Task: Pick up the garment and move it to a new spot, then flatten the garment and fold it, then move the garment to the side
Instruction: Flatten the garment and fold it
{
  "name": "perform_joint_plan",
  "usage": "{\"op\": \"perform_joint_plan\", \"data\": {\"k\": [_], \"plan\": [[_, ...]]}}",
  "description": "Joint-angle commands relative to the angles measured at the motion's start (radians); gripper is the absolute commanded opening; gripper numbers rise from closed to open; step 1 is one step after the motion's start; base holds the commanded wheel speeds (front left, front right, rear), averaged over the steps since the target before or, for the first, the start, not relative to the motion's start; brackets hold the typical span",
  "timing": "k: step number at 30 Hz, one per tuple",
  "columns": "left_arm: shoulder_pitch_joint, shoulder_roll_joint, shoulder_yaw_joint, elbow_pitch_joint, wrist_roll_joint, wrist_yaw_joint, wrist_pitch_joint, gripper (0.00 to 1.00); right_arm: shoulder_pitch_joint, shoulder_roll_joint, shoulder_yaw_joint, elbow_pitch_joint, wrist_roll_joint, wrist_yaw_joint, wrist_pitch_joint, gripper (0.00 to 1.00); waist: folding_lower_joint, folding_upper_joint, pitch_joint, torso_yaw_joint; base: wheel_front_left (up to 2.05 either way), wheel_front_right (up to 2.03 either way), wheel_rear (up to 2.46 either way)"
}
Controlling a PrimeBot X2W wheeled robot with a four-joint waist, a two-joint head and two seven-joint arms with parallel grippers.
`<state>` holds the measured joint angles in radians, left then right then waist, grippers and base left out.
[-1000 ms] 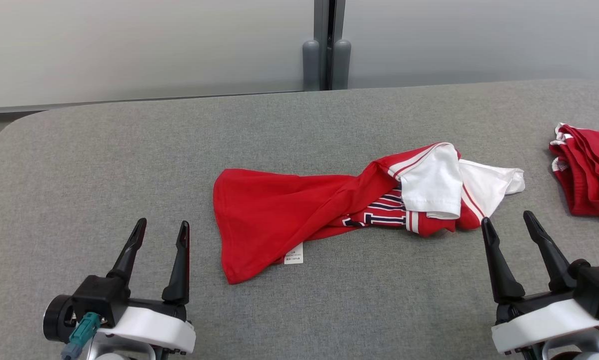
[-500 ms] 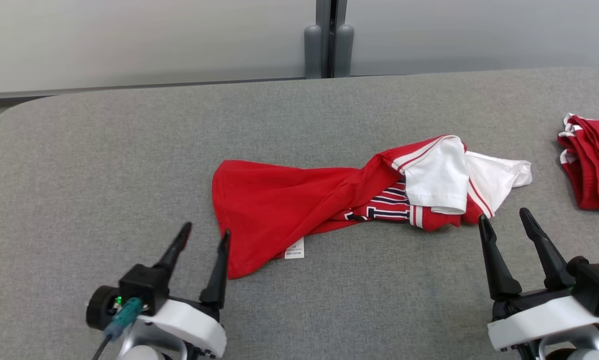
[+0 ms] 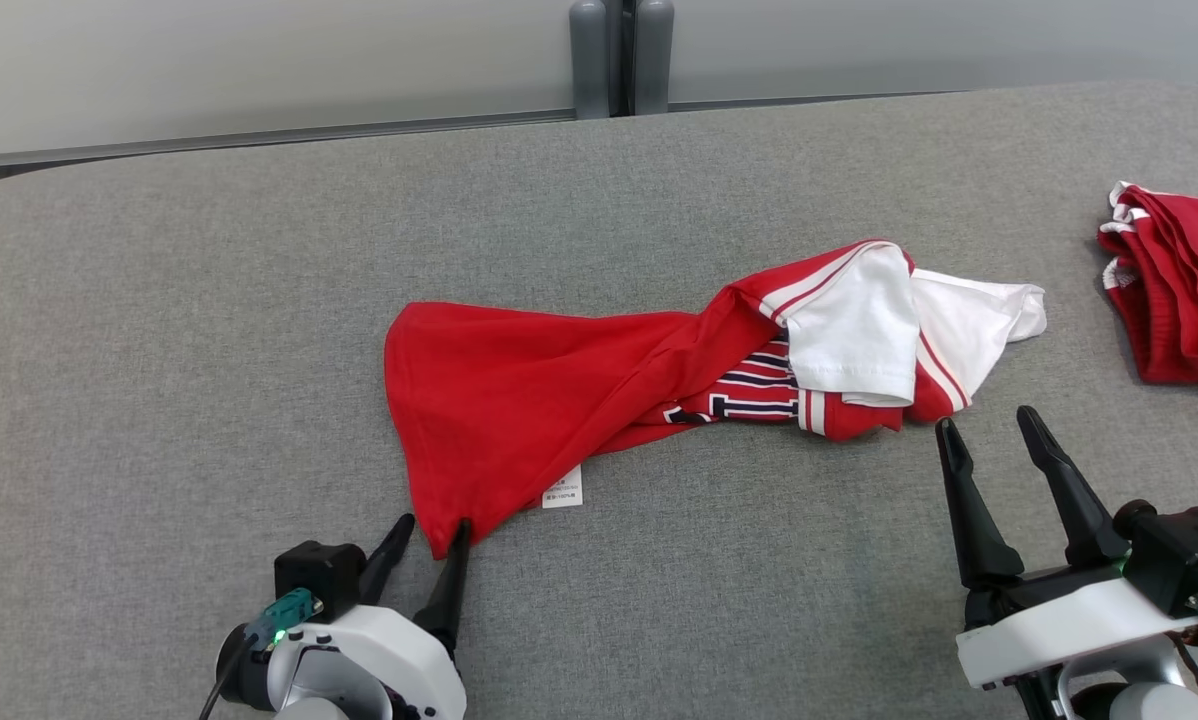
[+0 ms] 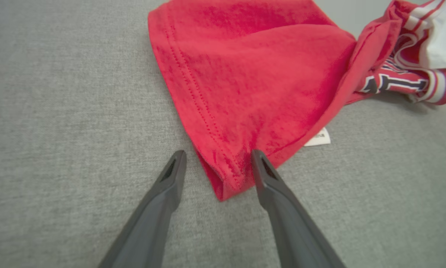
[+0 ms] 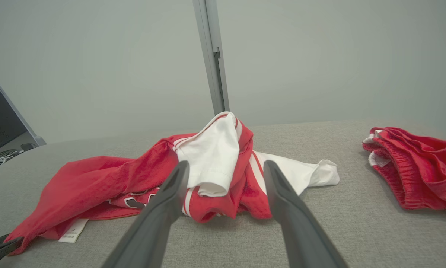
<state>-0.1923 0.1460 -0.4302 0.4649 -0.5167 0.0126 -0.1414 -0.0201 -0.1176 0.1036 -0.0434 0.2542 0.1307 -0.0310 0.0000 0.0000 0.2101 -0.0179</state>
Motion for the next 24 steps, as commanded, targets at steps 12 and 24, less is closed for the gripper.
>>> {"op": "perform_joint_plan", "data": {"k": [12,24], "plan": [[-0.043,0.014,0.008,-0.027,-0.013,-0.006,-0.02,0.0,-0.067,-0.023,0.008,0.126,0.018,0.0,-0.019,1.0,0.0,0.0,0.024,0.024,0.0,0.0,0.0],[-0.073,0.02,0.001,-0.056,-0.004,-0.005,-0.047,0.0,-0.222,-0.054,0.071,0.328,0.024,0.0,-0.077,0.0,0.0,0.0,0.05,0.057,0.0,0.0,0.0]]}}
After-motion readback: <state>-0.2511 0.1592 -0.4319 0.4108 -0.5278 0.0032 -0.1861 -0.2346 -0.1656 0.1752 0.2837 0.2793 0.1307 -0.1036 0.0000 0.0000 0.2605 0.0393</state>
